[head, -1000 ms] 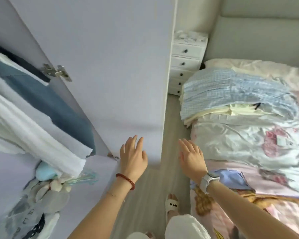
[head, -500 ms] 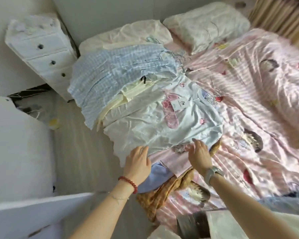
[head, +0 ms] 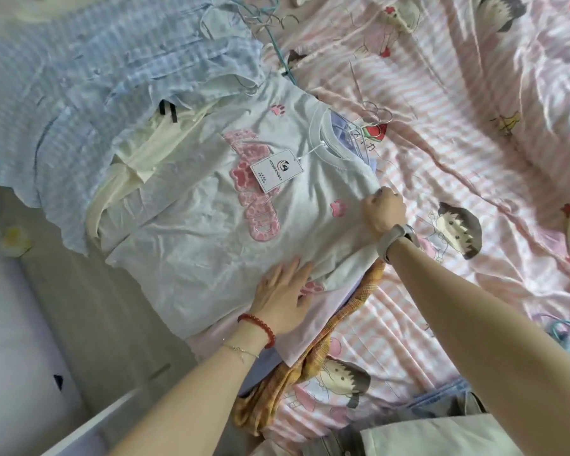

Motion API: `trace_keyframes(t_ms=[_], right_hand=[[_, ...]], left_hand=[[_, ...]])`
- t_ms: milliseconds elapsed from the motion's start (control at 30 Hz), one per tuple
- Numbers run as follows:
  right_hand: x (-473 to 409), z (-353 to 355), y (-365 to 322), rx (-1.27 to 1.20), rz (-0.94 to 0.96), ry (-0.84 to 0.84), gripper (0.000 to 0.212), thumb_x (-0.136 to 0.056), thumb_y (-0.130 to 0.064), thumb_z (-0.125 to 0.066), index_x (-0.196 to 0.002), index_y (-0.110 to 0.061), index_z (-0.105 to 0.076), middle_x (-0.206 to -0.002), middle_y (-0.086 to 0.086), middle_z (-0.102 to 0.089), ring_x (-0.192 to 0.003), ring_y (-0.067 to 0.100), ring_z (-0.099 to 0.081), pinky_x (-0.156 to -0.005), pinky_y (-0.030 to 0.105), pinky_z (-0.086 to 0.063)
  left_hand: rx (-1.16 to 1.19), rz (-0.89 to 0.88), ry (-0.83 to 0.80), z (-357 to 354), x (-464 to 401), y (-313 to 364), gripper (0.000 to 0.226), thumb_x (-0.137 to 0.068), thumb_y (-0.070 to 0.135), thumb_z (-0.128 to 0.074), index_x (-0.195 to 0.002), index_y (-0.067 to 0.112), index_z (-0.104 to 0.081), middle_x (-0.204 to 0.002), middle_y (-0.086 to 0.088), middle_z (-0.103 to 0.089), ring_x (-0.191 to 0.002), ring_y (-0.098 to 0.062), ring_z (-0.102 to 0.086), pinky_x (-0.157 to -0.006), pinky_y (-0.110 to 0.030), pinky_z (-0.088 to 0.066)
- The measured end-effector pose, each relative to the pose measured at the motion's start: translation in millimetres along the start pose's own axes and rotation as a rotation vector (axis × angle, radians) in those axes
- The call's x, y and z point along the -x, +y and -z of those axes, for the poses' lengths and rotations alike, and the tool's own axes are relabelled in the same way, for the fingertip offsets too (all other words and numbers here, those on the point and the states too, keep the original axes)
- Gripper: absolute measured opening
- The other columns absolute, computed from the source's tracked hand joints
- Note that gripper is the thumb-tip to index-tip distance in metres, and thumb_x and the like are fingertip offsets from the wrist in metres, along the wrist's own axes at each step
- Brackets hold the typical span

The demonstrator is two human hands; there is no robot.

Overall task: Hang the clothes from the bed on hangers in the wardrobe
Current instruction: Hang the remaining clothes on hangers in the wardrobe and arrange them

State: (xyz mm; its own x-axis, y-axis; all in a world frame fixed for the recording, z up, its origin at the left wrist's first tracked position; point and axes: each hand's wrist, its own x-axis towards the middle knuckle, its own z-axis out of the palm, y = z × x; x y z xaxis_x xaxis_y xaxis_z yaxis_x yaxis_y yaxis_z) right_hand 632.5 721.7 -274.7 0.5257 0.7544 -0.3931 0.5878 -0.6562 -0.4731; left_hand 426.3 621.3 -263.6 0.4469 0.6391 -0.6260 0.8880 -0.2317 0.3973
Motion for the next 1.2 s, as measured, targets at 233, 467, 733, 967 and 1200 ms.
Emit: trace_keyframes(t_ms=[233, 467, 733, 967, 1200], right_hand=[[-13, 1, -37, -0.275, -0.106, -0.035, 0.042, -0.093, -0.023, -0.036, -0.054, -0.011, -0.034, -0.062, 0.007, -0.044, -0.068, 0.025, -0.045, -0.064, 0.030, -0.032], [66, -5, -3, -0.447, 0.097, 0.209, 0.028, -0.092, -0.021, -0.035, -0.080, 0.000, -0.050, -0.068, 0.005, -0.051, -0.067, 0.021, -0.041, -0.062, 0.028, -0.024], [145, -1, 70, -0.337, 0.338, 0.112, 0.030, -0.092, -0.027, -0.033, -0.082, -0.006, -0.052, -0.056, -0.005, -0.042, -0.045, 0.011, -0.038, -0.043, 0.028, -0.026], [159, 38, 125, -0.095, 0.472, 0.205, 0.039, -0.089, -0.029, -0.032, -0.082, -0.004, -0.061, -0.054, 0.008, -0.061, -0.041, 0.027, -0.056, -0.040, 0.028, -0.036], [144, 36, 125, -0.011, 0.262, 0.177, 0.016, -0.092, -0.014, -0.052, -0.084, -0.004, -0.063, -0.078, 0.012, -0.064, -0.070, 0.031, -0.059, -0.057, 0.034, -0.042]], left_hand=[[0.000, 0.001, -0.100, 4, -6, 1, 0.055, -0.098, 0.038, -0.031, -0.147, 0.029, -0.007, -0.156, 0.006, 0.000, -0.143, -0.021, -0.001, -0.114, -0.043, -0.010], [0.291, 0.016, 0.305, 45, 4, -11, 0.034, -0.095, 0.014, -0.042, -0.126, 0.009, -0.054, -0.136, -0.008, -0.046, -0.129, -0.024, -0.038, -0.108, -0.032, -0.030], [-0.041, 0.017, 0.503, 145, -29, -8, 0.055, -0.099, 0.021, -0.035, -0.148, 0.016, -0.011, -0.156, -0.006, -0.004, -0.143, -0.027, -0.003, -0.114, -0.044, -0.010], [-0.384, -0.001, 0.250, 143, -52, 2, 0.039, -0.101, 0.030, -0.027, -0.137, 0.021, -0.036, -0.143, -0.006, -0.040, -0.140, -0.024, -0.019, -0.113, -0.051, -0.001], [-0.090, -0.035, 0.292, 107, 25, -26, 0.026, -0.098, 0.033, -0.036, -0.088, 0.014, -0.051, -0.088, -0.001, -0.055, -0.085, -0.027, -0.055, -0.067, -0.034, -0.038]])
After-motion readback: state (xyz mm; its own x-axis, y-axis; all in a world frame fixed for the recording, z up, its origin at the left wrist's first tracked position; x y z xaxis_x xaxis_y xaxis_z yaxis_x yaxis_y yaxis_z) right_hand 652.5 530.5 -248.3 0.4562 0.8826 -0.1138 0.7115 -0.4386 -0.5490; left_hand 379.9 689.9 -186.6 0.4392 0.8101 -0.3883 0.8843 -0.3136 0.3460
